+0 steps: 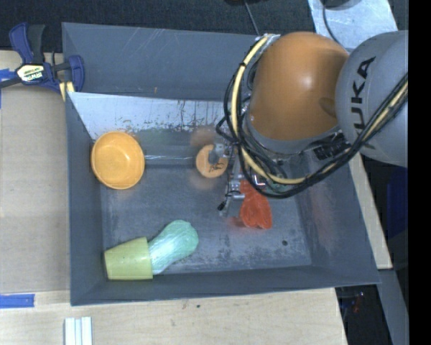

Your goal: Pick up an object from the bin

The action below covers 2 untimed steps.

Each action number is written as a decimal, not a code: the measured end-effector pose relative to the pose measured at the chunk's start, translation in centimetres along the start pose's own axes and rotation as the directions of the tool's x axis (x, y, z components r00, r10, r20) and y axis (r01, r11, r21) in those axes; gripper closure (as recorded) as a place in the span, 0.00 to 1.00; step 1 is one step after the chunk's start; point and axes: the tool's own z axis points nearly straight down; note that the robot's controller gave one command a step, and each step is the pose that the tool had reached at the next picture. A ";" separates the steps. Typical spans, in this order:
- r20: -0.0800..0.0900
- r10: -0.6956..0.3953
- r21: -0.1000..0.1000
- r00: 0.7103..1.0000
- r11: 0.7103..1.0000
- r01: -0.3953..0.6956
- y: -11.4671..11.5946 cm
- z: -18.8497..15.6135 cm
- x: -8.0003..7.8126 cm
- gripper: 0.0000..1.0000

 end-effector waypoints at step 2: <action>0.007 -0.356 0.001 0.934 0.934 0.356 7.0 7.9 4.9 0.00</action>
Offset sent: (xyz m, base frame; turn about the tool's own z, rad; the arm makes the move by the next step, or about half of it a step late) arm -0.0493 0.0697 -0.0794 -0.3643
